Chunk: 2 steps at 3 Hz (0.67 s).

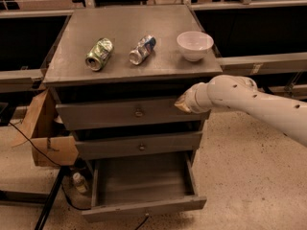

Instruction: Close top drawer

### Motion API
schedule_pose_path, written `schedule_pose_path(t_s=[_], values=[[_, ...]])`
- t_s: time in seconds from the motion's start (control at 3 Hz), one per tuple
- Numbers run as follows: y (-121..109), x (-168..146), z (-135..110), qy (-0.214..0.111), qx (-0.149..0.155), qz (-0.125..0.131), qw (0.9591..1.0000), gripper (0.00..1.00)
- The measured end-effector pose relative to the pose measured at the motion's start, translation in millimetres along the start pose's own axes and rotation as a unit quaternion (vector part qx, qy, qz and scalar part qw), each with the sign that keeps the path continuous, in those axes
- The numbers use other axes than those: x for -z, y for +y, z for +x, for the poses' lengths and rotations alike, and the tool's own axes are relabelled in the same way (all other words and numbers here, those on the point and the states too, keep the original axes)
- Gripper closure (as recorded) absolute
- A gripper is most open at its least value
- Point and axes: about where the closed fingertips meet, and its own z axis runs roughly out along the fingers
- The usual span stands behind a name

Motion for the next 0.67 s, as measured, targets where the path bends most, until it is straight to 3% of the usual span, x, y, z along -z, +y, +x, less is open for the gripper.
schedule_pose_path(t_s=[0.67], values=[[5.1,3.3,14.5,0.005,-0.009,-0.005,0.9999,1.00]])
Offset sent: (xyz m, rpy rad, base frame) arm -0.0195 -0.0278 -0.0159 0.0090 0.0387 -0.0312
